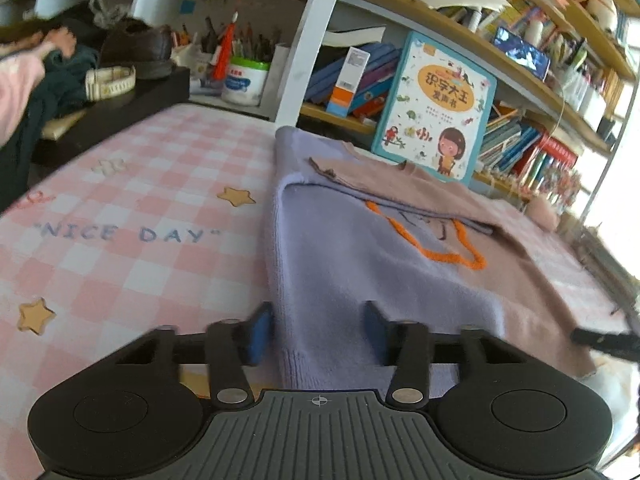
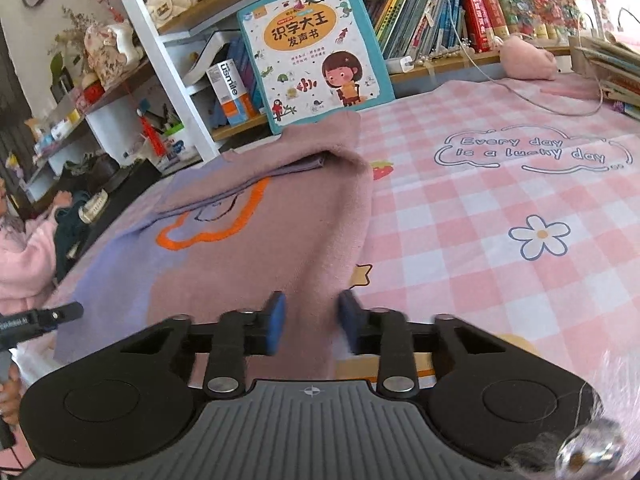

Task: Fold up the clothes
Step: 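Close both tools on the sweater hem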

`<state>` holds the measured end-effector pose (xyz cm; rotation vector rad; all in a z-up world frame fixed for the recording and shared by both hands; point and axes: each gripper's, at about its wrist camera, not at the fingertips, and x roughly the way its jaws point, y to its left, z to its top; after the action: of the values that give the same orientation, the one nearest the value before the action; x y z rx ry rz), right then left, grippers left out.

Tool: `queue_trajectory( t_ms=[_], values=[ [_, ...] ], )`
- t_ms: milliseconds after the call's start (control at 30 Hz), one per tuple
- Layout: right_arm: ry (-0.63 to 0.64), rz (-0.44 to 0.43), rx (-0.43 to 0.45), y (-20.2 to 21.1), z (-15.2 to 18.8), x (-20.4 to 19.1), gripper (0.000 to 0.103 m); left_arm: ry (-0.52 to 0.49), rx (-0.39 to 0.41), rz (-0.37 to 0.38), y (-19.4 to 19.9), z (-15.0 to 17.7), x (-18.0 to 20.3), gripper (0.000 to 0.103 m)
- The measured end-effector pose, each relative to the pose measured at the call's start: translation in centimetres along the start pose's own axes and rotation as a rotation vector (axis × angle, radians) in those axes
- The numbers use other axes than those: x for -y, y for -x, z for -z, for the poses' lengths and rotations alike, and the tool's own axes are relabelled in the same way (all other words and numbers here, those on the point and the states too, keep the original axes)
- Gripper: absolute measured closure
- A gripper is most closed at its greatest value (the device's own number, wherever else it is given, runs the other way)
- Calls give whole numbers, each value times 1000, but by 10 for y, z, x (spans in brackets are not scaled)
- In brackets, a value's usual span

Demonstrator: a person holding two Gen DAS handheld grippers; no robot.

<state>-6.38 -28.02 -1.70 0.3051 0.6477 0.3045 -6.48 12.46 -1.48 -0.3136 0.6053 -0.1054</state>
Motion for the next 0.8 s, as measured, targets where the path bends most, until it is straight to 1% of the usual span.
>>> queue_trajectory(
  t_ms=[33, 67, 100, 133, 233, 300, 333, 400, 433, 467, 533, 633, 700, 733, 767, 800],
  values=[
    [7, 3, -3, -1, 0, -1, 89, 4, 2, 2, 0, 0, 0, 76],
    [3, -9, 5, -1, 0, -2, 90, 3, 7, 1, 0, -1, 2, 87],
    [-2, -22, 13, 0, 0, -3, 91, -6, 18, 5, 2, -2, 4, 92],
    [-7, -48, 38, 3, -1, -4, 91, -18, 32, 17, 6, -3, 7, 94],
    [-40, -148, 90, 11, -5, -6, 91, -57, 52, 42, 13, -7, 17, 94],
    [-42, -157, 86, 11, -7, -7, 91, -74, 44, 43, 13, -8, 19, 94],
    [-38, -141, 70, 9, -7, -7, 91, -72, 33, 38, 12, -7, 18, 92],
    [-52, -107, 36, 6, -5, -3, 85, -62, -6, 35, 9, -5, 13, 89],
    [-70, -91, 18, 3, -3, 0, 76, -59, -27, 35, 8, -3, 11, 82],
    [-101, -95, 11, 2, -2, 6, 63, -57, -48, 36, 7, -1, 8, 74],
    [-145, -108, 4, 1, 0, 13, 62, -61, -69, 42, 7, 2, 5, 70],
    [-184, -133, 4, 0, 1, 20, 63, -56, -66, 60, 7, 3, 4, 70],
    [-185, -135, 6, 0, 1, 21, 65, -40, -57, 76, 6, 5, 1, 71],
    [-171, -129, 7, 1, 2, 19, 71, -33, -54, 80, 6, 5, -1, 73],
    [-159, -124, -3, 0, 3, 18, 84, -30, -52, 82, 5, 5, -2, 78],
    [-157, -128, -16, -1, 4, 18, 88, -31, -51, 78, 5, 5, -2, 82]
  ],
)
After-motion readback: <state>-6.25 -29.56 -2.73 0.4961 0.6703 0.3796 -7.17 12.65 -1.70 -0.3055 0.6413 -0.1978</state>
